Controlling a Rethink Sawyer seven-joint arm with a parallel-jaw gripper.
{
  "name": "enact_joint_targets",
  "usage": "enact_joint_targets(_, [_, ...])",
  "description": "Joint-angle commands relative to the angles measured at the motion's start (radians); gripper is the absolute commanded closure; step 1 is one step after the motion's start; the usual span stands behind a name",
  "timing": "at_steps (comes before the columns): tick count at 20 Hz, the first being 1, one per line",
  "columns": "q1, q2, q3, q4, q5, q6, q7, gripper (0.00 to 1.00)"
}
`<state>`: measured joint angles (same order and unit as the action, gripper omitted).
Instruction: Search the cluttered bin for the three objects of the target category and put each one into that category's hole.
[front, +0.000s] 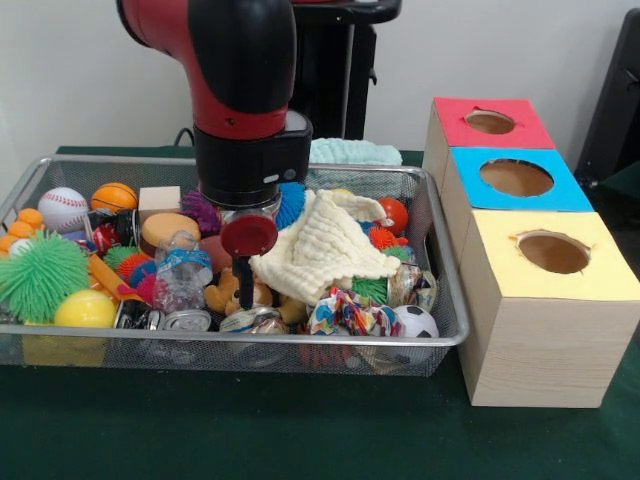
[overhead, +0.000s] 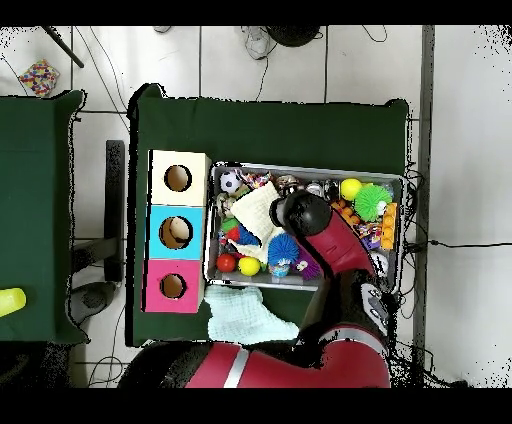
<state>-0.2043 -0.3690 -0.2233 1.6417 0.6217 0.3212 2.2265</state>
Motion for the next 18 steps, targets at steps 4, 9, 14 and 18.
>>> enact_joint_targets(4, [-0.021,0.022,0.116,0.06,-0.034,0.029,0.103,0.0])
enact_joint_targets(9, [-0.028,0.05,0.121,0.028,-0.042,0.011,0.086,0.0])
enact_joint_targets(14, [-0.02,0.074,0.11,-0.005,-0.055,0.0,0.074,0.0])
enact_joint_targets(18, [-0.014,0.09,0.099,-0.032,-0.065,-0.001,0.064,0.0])
